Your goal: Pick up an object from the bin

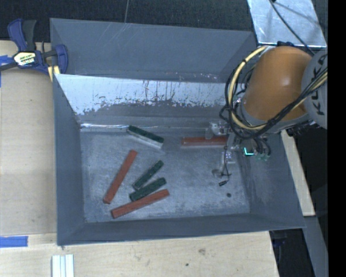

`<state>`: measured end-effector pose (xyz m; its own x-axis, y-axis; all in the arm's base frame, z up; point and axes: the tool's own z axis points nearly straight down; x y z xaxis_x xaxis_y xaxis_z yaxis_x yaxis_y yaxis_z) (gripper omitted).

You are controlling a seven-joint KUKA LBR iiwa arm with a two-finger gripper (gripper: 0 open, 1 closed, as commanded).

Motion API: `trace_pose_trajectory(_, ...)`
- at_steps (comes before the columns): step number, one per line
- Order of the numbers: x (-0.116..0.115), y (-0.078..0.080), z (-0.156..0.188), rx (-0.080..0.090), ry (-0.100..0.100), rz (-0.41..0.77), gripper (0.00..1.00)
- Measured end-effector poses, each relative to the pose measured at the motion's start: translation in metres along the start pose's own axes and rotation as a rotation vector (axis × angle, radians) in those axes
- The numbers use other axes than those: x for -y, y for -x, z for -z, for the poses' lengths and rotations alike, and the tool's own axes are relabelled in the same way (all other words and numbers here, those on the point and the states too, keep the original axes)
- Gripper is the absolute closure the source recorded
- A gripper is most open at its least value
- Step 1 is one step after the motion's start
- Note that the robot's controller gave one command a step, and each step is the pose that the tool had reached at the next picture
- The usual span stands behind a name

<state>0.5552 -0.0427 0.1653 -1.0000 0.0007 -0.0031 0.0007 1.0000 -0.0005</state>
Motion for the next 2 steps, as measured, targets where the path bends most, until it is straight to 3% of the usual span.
trace_pose_trajectory(1,0.0,0.0,0.0,0.001,0.0,0.001,0.0)
trace_pose_trajectory(2,0.005,0.059,-0.071,0.009,0.0,-0.039,0.0)
